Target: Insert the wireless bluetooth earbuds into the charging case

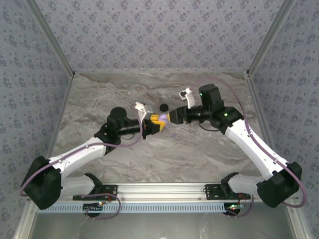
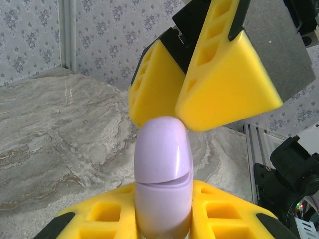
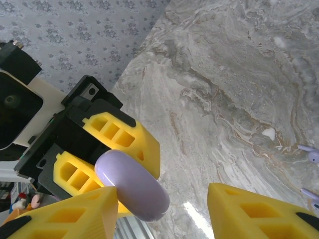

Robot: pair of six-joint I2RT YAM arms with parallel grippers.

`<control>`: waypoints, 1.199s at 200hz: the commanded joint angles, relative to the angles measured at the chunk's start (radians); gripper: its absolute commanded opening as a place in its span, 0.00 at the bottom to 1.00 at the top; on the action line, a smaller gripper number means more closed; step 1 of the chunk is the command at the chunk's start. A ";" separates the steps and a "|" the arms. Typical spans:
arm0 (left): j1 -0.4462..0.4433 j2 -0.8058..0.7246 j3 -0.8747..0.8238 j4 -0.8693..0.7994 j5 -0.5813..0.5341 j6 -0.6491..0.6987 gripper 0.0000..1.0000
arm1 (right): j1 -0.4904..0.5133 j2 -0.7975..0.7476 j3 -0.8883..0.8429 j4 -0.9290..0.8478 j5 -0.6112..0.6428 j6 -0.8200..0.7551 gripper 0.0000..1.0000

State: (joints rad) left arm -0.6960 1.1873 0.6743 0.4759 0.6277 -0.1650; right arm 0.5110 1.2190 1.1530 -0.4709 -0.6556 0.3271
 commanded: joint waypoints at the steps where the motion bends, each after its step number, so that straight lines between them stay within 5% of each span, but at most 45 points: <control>1: -0.015 -0.007 0.031 0.030 0.051 0.024 0.23 | -0.004 0.018 0.031 -0.033 0.053 0.003 0.52; 140: -0.021 -0.032 0.018 0.024 0.041 0.029 0.23 | -0.027 0.035 0.031 -0.058 0.130 0.040 0.54; 240: -0.022 -0.147 -0.049 -0.029 -0.095 -0.008 0.24 | -0.084 0.194 -0.030 -0.104 0.300 0.032 0.54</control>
State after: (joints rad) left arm -0.7139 1.0992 0.6323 0.4438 0.5838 -0.1585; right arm 0.4294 1.3537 1.1412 -0.5423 -0.3923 0.3794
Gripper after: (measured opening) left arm 0.235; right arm 0.542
